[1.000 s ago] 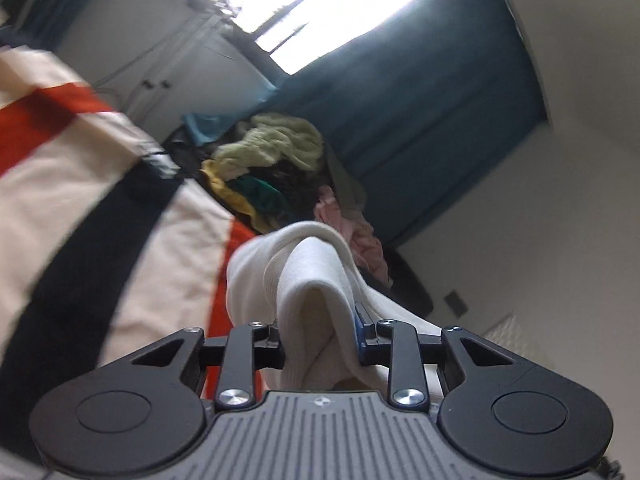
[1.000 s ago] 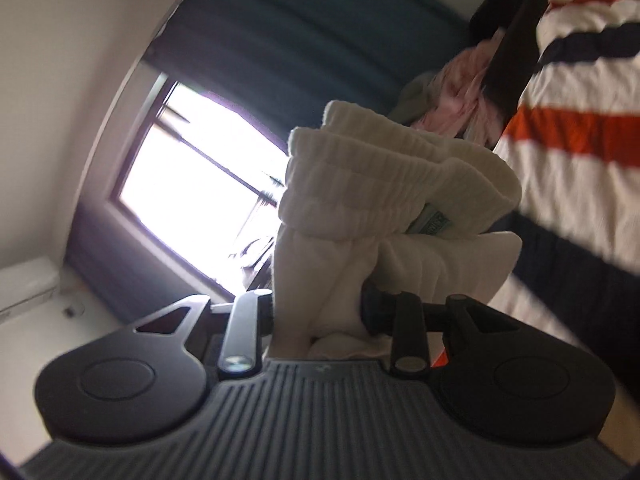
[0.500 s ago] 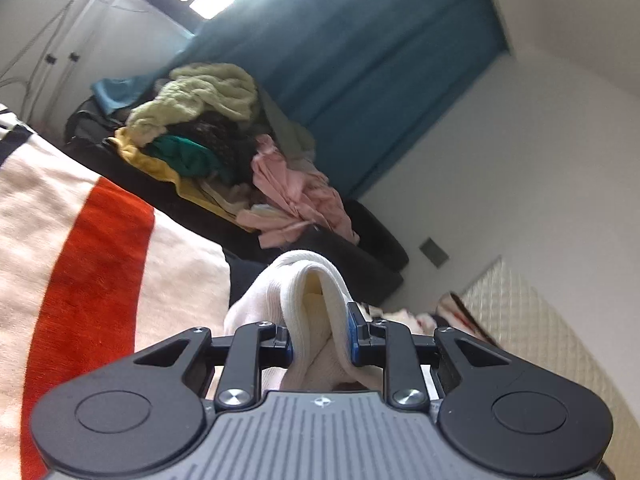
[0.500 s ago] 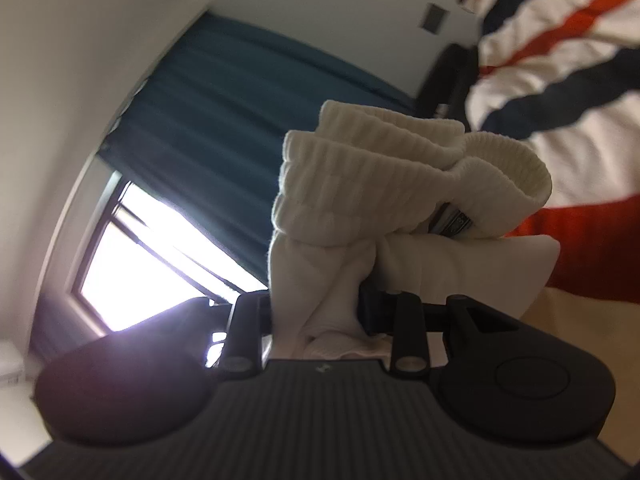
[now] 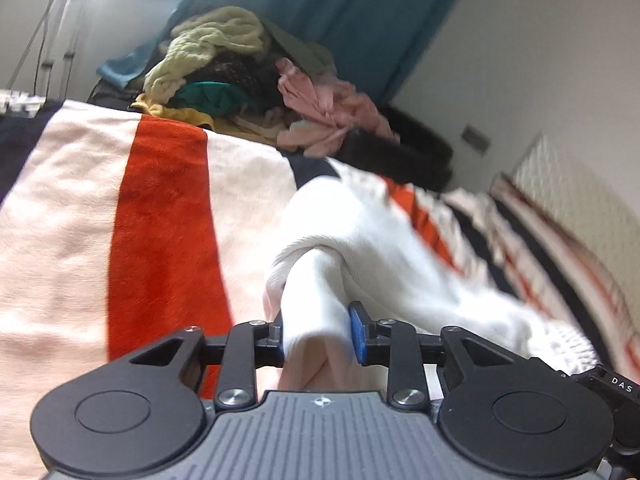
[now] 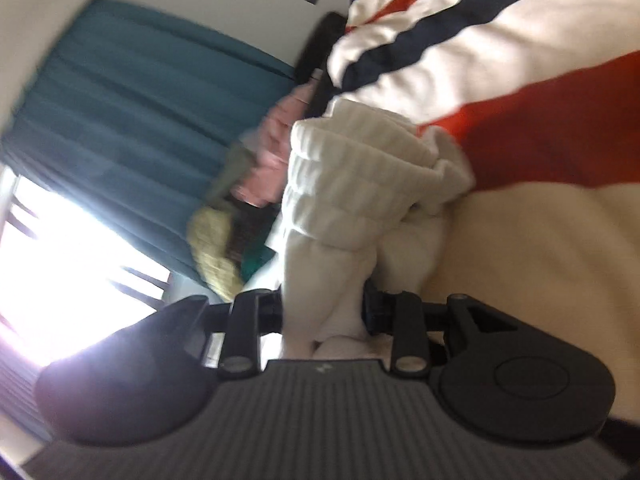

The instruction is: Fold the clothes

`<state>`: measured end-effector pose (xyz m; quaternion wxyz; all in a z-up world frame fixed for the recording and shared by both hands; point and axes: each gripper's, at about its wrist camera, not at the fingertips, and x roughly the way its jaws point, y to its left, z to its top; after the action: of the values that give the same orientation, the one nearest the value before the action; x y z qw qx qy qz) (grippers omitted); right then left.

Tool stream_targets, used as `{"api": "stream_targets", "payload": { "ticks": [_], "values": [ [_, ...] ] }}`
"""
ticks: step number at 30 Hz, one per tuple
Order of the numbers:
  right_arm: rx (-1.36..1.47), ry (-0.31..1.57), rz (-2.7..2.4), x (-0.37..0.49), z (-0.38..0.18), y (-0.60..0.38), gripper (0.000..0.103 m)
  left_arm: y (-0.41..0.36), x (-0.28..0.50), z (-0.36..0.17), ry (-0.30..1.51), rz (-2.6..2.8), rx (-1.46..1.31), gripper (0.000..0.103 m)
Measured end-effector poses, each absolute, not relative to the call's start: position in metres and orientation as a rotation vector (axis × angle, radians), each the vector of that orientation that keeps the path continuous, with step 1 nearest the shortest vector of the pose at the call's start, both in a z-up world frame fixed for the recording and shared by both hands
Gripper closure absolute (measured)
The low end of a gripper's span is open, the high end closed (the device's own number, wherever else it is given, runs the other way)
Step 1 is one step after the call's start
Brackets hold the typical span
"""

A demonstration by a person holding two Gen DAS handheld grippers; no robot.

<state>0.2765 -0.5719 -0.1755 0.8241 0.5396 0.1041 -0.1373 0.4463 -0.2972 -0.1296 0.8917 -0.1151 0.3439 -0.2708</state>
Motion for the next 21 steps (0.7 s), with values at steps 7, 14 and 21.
{"api": "stream_targets", "payload": {
  "ticks": [7, 14, 21],
  "values": [
    [1.131, 0.407, -0.327, 0.248, -0.176, -0.567, 0.059, -0.281, 0.397, -0.091, 0.755, -0.571, -0.11, 0.067],
    [1.002, 0.418, -0.29, 0.204, -0.101, -0.55, 0.06, -0.261, 0.32, 0.005, 0.663, -0.6, -0.098, 0.064],
    [0.821, 0.352, -0.21, 0.163, 0.003, -0.526, 0.059, -0.248, 0.239, 0.088, 0.587, -0.61, -0.038, 0.055]
  ]
}}
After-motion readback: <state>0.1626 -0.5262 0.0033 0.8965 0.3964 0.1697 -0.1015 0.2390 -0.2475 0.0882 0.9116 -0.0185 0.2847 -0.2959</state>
